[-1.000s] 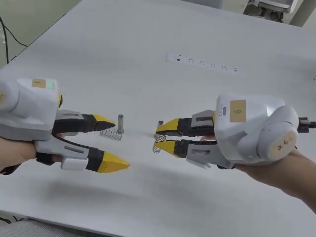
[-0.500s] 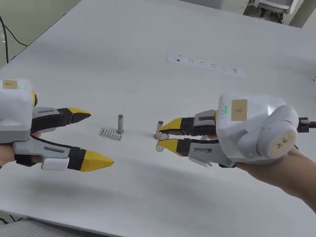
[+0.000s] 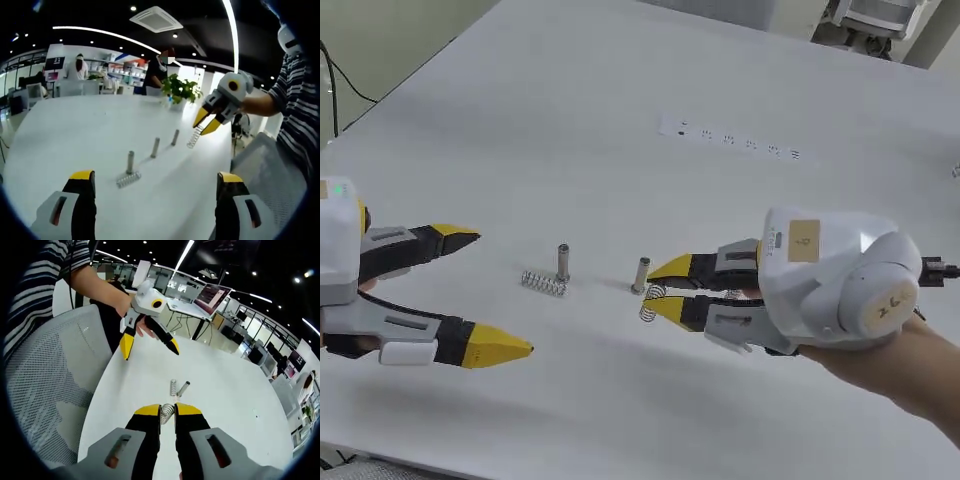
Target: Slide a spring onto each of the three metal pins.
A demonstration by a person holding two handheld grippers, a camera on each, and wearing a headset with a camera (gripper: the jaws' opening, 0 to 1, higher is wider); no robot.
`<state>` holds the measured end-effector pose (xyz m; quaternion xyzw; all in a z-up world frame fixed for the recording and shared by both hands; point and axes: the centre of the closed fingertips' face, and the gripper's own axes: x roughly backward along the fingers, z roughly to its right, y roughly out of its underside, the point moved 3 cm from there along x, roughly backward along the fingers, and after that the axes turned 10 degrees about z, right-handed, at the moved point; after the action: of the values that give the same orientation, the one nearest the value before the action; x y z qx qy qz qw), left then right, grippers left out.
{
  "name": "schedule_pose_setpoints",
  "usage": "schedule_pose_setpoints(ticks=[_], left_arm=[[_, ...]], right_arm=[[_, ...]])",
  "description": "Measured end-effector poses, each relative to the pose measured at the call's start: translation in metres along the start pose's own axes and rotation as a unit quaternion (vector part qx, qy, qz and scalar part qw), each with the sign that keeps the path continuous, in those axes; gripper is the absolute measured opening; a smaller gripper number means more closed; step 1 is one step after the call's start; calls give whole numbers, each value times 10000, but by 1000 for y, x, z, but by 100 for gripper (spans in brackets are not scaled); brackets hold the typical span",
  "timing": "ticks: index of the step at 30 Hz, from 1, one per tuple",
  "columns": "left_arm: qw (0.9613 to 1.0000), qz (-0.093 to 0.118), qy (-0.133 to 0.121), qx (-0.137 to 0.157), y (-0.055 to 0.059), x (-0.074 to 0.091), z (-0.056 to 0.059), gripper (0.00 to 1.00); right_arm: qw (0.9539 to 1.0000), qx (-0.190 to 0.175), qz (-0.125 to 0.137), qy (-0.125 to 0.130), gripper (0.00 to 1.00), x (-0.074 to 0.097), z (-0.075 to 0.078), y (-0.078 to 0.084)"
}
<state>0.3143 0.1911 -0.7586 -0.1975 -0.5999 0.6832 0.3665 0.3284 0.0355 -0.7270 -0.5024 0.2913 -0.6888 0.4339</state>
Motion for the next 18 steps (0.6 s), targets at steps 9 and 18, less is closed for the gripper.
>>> schedule_pose_setpoints(ticks=[9, 18], left_arm=[[9999, 86, -42, 39, -3, 1, -2, 98], [9999, 101, -101, 64, -2, 4, -3, 98]], right_arm=[[9998, -124, -104, 104, 7, 0, 13, 7], [9994, -146, -145, 265, 7, -4, 30, 9]])
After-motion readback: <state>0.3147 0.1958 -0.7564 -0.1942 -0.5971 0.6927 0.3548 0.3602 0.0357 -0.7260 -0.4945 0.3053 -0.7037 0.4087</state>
